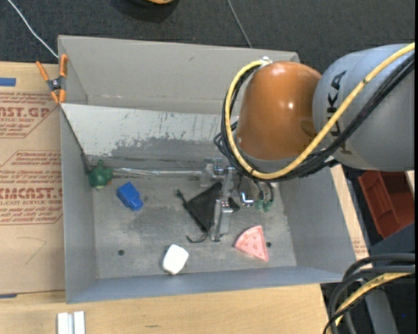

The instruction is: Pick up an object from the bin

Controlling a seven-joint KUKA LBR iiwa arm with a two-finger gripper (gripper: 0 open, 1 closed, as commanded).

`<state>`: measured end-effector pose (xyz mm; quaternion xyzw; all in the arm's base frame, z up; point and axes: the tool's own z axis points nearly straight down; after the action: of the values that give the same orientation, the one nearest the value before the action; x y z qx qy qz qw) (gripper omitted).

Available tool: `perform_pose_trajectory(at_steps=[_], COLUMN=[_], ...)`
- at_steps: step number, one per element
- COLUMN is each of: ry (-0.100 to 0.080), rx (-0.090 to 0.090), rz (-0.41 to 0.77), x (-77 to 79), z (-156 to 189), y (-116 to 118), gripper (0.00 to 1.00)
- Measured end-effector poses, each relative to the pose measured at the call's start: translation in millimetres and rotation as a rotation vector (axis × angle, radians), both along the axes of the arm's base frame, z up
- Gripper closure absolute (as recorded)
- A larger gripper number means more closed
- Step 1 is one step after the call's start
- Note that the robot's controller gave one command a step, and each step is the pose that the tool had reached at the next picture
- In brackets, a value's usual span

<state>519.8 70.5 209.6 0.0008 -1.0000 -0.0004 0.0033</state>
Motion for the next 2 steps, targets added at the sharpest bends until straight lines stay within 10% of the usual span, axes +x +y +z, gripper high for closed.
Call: perform_pose_trajectory(at_steps=[2], ry=[-0.009], rx=[0.001], rz=[0.002], x=[2.1], z=[3.8], y=[-0.6], gripper=[0.00])
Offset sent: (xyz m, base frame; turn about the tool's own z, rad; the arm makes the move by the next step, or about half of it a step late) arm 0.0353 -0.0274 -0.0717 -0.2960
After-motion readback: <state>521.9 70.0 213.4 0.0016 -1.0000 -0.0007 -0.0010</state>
